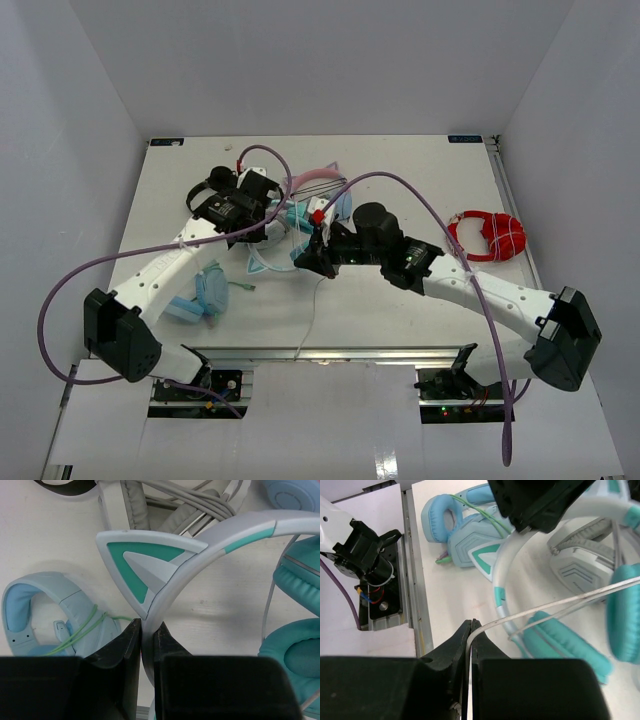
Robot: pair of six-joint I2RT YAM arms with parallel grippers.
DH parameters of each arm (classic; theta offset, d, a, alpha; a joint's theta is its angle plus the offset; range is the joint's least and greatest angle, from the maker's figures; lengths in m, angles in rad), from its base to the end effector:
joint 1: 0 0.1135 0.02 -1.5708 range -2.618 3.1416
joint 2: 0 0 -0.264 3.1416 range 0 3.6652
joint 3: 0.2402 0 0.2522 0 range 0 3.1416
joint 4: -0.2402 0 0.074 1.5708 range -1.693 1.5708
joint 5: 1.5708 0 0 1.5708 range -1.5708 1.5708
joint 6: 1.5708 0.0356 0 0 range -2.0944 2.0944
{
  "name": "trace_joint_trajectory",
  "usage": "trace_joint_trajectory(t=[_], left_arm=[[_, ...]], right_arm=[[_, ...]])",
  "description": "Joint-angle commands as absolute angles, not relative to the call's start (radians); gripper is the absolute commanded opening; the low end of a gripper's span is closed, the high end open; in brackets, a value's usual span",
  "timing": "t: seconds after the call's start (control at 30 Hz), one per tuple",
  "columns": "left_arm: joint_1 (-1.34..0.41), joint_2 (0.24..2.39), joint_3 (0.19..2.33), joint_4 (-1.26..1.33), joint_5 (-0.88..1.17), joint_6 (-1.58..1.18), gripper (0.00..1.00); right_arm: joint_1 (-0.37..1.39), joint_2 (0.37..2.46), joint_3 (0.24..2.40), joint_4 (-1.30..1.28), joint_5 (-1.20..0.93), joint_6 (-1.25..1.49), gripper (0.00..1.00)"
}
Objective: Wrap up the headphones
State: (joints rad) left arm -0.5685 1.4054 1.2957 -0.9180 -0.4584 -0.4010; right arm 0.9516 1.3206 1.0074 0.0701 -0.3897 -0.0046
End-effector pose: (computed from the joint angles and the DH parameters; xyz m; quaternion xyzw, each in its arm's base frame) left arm 0.2456 -0.1382 0.3160 0.0178 0.9400 0.0719 0.3331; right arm 0.1689 0.2603 0.3251 -0.4614 0.6312 0.4114 0.4684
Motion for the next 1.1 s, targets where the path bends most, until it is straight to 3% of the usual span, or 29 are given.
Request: trace_joint_trajectory(t=[0.0, 0.63, 1.07], left_arm=[[-0.546, 1.279, 1.331, -0.81, -0.375, -0.487, 0.0], [-0.514, 1.026, 1.321, -0.823, -0.325, -0.629, 0.0], [-0.514, 0.92, 1.316, -0.841, -0.244, -0.664, 0.0]], right_arm=[[0.992, 1.342, 0.964, 0.228, -0.349, 0.06, 0.08], [1.113, 1.284, 0.654, 0.444, 0.111, 0.055, 0.08], [1.12, 1.269, 0.465, 0.796, 0.146, 0.017, 0.09]])
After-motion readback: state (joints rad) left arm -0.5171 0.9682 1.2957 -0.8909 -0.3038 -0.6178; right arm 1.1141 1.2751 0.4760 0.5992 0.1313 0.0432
